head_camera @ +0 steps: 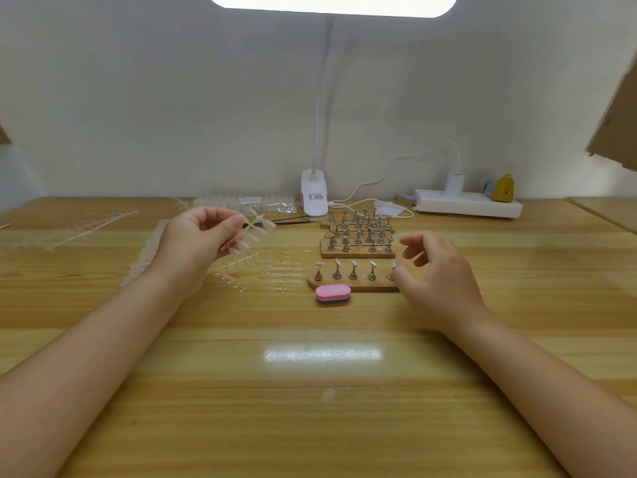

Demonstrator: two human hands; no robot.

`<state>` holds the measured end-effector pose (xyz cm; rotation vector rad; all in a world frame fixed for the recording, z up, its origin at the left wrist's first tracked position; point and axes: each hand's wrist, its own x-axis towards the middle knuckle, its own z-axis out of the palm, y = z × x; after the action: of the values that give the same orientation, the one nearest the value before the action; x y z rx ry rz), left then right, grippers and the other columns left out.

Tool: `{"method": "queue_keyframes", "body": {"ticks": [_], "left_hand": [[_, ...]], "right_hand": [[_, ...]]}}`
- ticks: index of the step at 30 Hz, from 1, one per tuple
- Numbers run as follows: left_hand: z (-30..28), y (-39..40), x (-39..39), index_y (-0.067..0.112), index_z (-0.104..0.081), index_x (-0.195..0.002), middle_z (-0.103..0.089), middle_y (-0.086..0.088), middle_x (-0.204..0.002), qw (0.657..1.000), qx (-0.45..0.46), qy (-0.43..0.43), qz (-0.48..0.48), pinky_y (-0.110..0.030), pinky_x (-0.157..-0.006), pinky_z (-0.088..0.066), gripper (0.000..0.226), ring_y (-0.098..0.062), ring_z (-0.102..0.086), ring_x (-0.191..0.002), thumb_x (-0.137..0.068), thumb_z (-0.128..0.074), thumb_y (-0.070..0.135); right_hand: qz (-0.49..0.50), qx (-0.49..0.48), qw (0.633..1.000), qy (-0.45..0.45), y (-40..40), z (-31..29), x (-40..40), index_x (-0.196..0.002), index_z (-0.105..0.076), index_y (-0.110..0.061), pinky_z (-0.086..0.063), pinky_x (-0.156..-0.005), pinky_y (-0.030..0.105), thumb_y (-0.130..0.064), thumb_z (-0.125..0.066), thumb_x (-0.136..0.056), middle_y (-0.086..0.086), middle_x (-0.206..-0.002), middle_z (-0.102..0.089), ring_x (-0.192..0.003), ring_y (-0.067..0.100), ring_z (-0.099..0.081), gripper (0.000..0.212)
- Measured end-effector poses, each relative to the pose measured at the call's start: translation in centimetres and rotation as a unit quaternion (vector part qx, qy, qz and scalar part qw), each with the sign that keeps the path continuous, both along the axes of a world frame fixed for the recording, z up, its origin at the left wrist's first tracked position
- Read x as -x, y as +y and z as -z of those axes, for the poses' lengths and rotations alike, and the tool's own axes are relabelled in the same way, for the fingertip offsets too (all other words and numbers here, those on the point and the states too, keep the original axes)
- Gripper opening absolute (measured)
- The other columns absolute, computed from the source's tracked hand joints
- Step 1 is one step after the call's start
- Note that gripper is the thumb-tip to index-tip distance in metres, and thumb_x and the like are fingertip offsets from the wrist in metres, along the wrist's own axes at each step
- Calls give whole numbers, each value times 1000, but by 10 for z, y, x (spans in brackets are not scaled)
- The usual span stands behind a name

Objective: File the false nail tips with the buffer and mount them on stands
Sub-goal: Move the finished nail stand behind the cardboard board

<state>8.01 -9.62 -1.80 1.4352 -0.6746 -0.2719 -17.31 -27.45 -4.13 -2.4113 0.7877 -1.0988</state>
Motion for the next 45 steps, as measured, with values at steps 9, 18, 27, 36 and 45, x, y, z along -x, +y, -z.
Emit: {"method": "queue_keyframes", "body": {"ticks": [9, 18, 27, 36, 45], "left_hand": [[-12, -10, 75, 15, -70, -79, -70, -2, -68, 984, -43, -83, 155, -19, -56, -51, 9, -12, -65, -61, -73, -76, 16], [6, -10, 53, 23, -52, -92, -61, 5, -82, 931, -200, -283, -112, -33, -60, -46, 7, -13, -58, -72, -96, -55, 26], [34, -1, -2, 27, -44, -87, -56, 7, -77, 840, -407, -350, -75, -35, -66, -41, 10, -22, -54, -77, -97, -48, 26], [20, 1, 24, 27, -46, -89, -66, 3, -102, 875, -293, -384, -36, -39, -73, -47, 8, -27, -60, -88, -95, -51, 28], [27, -1, 27, 26, -44, -89, -66, -1, -106, 831, -363, -420, 24, -41, -81, -47, 9, -26, -59, -97, -95, -50, 24]], "right_hand": [[-221, -309, 920, -91, 61, -14, -15, -107, -65, -16, -50, -56, 18, -36, -69, -83, 1, -84, -73, -67, 10, -66, 31], [-189, -404, 887, -117, 48, -10, -14, -96, -66, -5, -45, -49, 19, -15, -71, -84, 8, -80, -75, -58, 11, -63, 16], [-184, -416, 884, -105, 46, -8, -14, -101, -66, -8, -51, -53, 20, -18, -72, -82, 7, -83, -75, -67, 19, -70, 22], [-183, -422, 881, -108, 46, -6, -15, -101, -65, -8, -52, -53, 21, -17, -72, -83, 7, -83, -75, -66, 19, -70, 21], [-183, -432, 875, -119, 45, -5, -16, -103, -63, -7, -51, -51, 22, -20, -74, -81, 7, -83, -75, -65, 18, -70, 27]]}}
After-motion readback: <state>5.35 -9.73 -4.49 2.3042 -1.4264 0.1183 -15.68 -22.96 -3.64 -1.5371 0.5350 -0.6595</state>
